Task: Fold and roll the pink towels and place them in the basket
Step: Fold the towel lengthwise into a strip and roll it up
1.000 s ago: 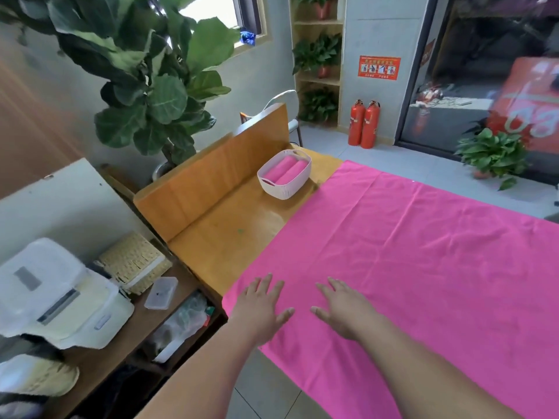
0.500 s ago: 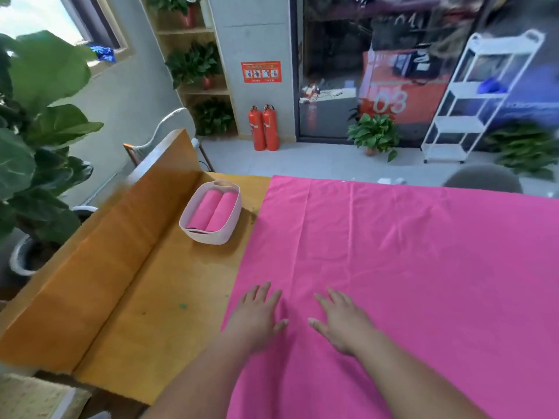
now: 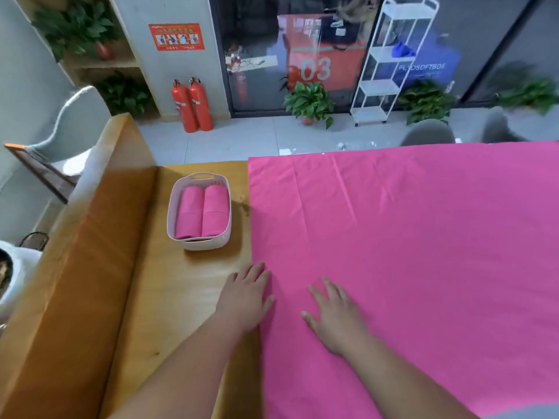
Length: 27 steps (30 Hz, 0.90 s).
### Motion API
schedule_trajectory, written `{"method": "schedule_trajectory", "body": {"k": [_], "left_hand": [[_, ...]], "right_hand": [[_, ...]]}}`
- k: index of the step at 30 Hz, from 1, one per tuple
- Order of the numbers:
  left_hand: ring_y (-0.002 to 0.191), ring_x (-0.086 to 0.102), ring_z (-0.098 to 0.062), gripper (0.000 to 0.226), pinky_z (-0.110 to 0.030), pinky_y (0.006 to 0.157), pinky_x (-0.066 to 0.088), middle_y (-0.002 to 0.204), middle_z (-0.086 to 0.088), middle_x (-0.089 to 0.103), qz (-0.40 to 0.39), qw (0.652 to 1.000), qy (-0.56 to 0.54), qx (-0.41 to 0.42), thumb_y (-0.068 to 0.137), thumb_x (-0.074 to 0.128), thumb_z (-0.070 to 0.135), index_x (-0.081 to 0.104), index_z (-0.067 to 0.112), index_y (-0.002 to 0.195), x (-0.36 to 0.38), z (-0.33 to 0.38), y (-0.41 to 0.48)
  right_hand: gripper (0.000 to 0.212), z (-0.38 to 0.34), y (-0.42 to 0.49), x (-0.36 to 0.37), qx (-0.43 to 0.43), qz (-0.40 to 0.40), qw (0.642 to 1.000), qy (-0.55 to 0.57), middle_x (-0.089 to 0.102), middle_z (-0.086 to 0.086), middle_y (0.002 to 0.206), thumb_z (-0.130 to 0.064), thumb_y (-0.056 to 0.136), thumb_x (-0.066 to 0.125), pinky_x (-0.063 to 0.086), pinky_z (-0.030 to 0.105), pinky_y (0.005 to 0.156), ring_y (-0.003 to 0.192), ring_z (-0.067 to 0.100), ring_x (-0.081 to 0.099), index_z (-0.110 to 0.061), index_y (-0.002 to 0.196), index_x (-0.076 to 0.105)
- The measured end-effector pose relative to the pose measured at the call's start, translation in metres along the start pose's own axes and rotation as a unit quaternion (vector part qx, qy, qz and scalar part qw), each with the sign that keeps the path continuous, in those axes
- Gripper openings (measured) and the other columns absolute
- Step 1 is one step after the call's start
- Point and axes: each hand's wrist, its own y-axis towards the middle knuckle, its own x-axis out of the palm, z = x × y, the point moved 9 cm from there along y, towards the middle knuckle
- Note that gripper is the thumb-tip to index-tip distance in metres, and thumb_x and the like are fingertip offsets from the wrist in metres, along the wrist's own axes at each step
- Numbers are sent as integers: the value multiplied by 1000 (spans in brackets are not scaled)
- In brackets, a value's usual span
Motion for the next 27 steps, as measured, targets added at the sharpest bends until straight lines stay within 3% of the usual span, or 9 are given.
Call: {"method": "schedule_trajectory", "body": {"k": [2,8,14,19,23,27], "left_hand": [[159,17,-30,72,-48,124,27,175,-2,17,-7,1000,-12,-9,100,43,62,30,28,163,3,-21,-4],[161,7,-28,75,-47,125,23,177,2,5,-19,999,-26,9,100,43,67,16,42,165,6,-56,-9],[160,8,-25,75,-48,121,26,176,6,8,-13,999,-42,3,98,51,62,17,45,163,9,-62,-10],[154,19,-25,59,-50,115,33,171,9,22,14,995,-91,-24,101,52,52,35,47,157,6,-66,-8],[150,24,-28,58,-50,114,33,167,8,28,7,993,-111,-39,99,54,51,39,46,155,5,-65,-5],[138,36,-34,57,-46,111,39,156,3,44,25,984,-167,-61,99,60,46,45,39,154,-5,-66,2]], "right_hand": [[75,-28,-1,1,-9,14,1000,6,1,5,176,-63,105,40,15,49,131,161,32,5,-32,168,13],[81,-94,-2,16,-30,19,999,-18,2,8,176,-65,101,48,18,51,129,161,34,5,-32,167,15],[87,-113,-9,37,-5,25,999,-48,1,12,175,-63,98,56,21,53,127,159,37,8,-30,167,14],[73,-119,-4,38,-7,47,997,-66,33,14,160,-51,99,59,37,50,114,145,35,32,-23,161,33],[51,-120,-4,35,-10,69,996,-60,50,10,134,-27,101,56,49,47,95,122,34,50,-20,150,48],[62,-121,1,34,-19,41,998,-40,50,9,130,-17,106,44,51,47,91,116,33,54,-26,163,20]]}}
